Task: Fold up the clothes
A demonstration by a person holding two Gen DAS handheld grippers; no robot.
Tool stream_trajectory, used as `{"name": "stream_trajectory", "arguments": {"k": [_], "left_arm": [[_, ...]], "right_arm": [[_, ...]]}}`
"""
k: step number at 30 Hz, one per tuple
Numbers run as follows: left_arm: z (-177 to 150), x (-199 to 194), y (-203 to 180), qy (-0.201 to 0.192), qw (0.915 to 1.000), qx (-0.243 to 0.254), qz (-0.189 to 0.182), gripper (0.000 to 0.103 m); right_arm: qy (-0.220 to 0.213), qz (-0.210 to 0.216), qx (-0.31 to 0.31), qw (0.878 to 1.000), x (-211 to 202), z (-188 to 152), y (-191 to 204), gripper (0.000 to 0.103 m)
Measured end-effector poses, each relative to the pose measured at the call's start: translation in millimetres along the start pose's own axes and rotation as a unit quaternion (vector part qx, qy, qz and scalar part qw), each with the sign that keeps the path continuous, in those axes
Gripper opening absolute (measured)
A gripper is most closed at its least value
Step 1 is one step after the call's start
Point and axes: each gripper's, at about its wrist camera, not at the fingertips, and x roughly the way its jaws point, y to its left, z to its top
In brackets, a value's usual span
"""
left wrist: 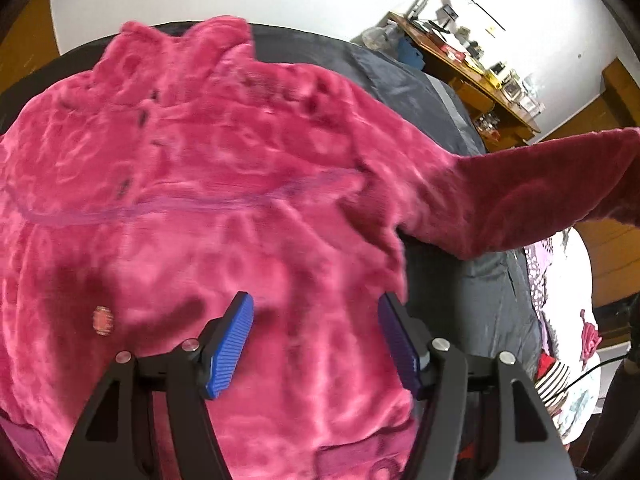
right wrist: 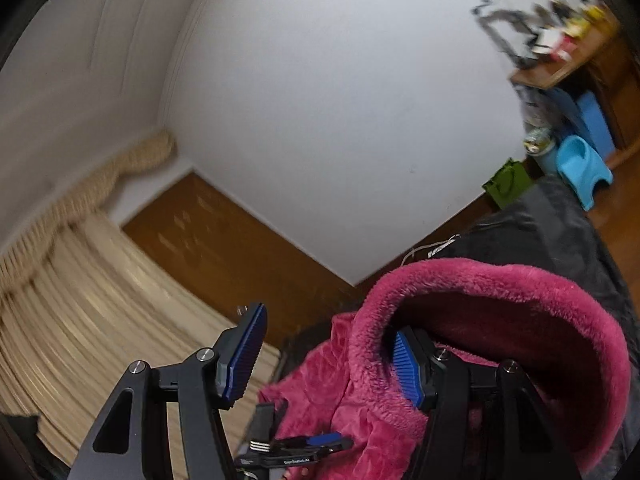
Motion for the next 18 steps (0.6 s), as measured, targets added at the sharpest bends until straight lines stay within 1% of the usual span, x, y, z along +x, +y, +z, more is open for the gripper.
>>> {"name": "stream_trajectory", "arguments": {"k": [3,6,9,10,11,12,13,14,15,16,17,18], "left_arm": [[5,-8,33,-0.001,0.9999,-0.013,0.004,0.069],[11,-20,68,-0.004,0.9996,-0.027,0.008,0.070],[13,-26,101,-0.003,0.9989,-0.045,0.010,0.071],[14,-26,112,-0.002,0.9987,-0.050,0.011,0.071],[14,-26,122,-0.001,0.9984,-0.055,0.012,0.071],[15,-26,132,0.000,0.9981,-0.060,0.013,0.072],[16,-25,138,0.001,0.9979,-0.064,0.011,0.072],[17,-24,144,0.002,0.9976,-0.068,0.008,0.072],[18,-23,150,0.003,0.9974,-0.072,0.006,0.072],[19,-22,156,0.004,0.9971,-0.076,0.003,0.072],[20,-22,162,0.005,0.9968,-0.080,0.001,0.072],[20,-21,168,0.006,0.9965,-0.084,-0.002,0.072]], "right_arm": [[0.035,-0.016,-0.037,0.999,49,-9,32,0.061],[0.082,-0.041,-0.066,0.994,108,-34,54,0.061],[0.132,-0.074,-0.094,0.984,170,-62,72,0.061],[0.147,-0.090,-0.108,0.979,188,-70,76,0.061],[0.163,-0.111,-0.132,0.971,204,-81,83,0.061],[0.182,-0.143,-0.170,0.958,222,-95,93,0.061],[0.199,-0.169,-0.214,0.941,237,-111,103,0.061],[0.216,-0.191,-0.257,0.922,251,-126,112,0.061],[0.232,-0.213,-0.299,0.901,264,-142,121,0.061],[0.247,-0.228,-0.337,0.879,276,-158,133,0.061],[0.261,-0.233,-0.368,0.862,284,-174,143,0.061],[0.269,-0.234,-0.382,0.852,289,-184,147,0.061]]}}
